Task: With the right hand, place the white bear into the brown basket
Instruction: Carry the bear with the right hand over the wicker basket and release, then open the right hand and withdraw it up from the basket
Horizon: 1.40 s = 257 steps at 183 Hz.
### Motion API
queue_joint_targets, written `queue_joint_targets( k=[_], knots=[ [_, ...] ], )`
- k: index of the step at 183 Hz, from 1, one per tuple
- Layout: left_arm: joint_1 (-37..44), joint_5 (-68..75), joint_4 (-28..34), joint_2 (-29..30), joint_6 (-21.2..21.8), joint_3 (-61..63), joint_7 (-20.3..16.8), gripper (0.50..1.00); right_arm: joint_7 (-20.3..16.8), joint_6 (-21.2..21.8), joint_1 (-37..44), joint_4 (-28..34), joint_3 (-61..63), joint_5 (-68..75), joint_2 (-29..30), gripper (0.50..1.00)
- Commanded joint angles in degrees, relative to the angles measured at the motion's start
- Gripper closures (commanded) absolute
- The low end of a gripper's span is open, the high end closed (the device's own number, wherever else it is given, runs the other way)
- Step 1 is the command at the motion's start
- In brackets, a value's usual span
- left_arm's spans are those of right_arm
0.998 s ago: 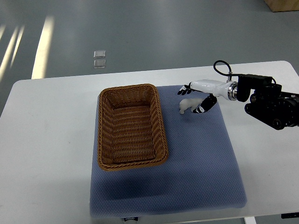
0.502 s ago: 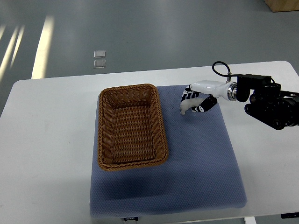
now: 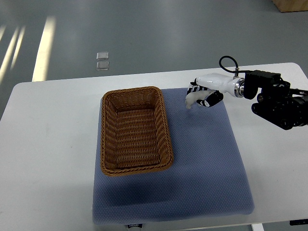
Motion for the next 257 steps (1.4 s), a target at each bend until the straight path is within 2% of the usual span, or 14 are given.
queue_joint_targets(
  k=[1, 30, 76, 94, 144, 153, 164, 177, 182, 205, 213, 257],
  knots=[
    [0.0, 0.0, 0.0, 0.0, 0.0, 0.0, 0.0, 0.5, 0.2, -0.2, 2.7, 0.4, 0.1, 0.1, -0.3, 1.0],
    [0.0, 0.0, 0.0, 0.0, 0.0, -0.1, 0.0, 0.5, 0.5, -0.2, 6.3, 1.9, -0.1, 0.0, 0.3, 1.0],
    [0.1, -0.1, 0.0, 0.0, 0.0, -0.1, 0.0, 0.5, 1.7, -0.2, 10.8, 9.8, -4.3, -0.7, 2.2, 1.0],
    [0.1, -0.1, 0.0, 0.0, 0.0, -0.1, 0.0, 0.5, 2.9, -0.2, 12.9, 10.1, -7.0, -0.7, 4.6, 1.0],
    [0.1, -0.1, 0.0, 0.0, 0.0, -0.2, 0.0, 0.5, 3.0, -0.5, 14.8, 10.0, -8.0, -0.7, 8.7, 1.0],
    [0.1, -0.1, 0.0, 0.0, 0.0, -0.2, 0.0, 0.5, 3.0, -0.5, 14.7, 9.8, -8.6, -0.8, 9.1, 0.957],
    [0.1, -0.1, 0.0, 0.0, 0.0, -0.1, 0.0, 0.5, 3.1, -0.5, 14.7, 9.8, -9.3, -0.9, 9.7, 0.863],
    [0.1, -0.1, 0.0, 0.0, 0.0, -0.1, 0.0, 0.5, 3.1, -0.5, 14.6, 9.8, -9.4, -0.9, 9.9, 0.793],
    [0.1, -0.1, 0.0, 0.0, 0.0, -0.1, 0.0, 0.5, 3.1, -0.5, 14.5, 9.7, -9.4, -0.9, 9.9, 0.746],
    [0.1, -0.1, 0.0, 0.0, 0.0, -0.1, 0.0, 0.5, 3.1, -0.7, 14.4, 9.6, -9.3, -0.8, 9.7, 0.658],
    [0.1, -0.1, 0.0, 0.0, 0.0, -0.1, 0.0, 0.5, 3.1, -0.9, 14.4, 9.5, -9.2, -0.8, 9.4, 0.642],
    [0.1, -0.1, -0.1, 0.0, 0.0, -0.1, 0.0, 0.5, 2.9, -2.9, 13.8, 9.1, -8.4, 0.4, 8.4, 0.638]
  ],
)
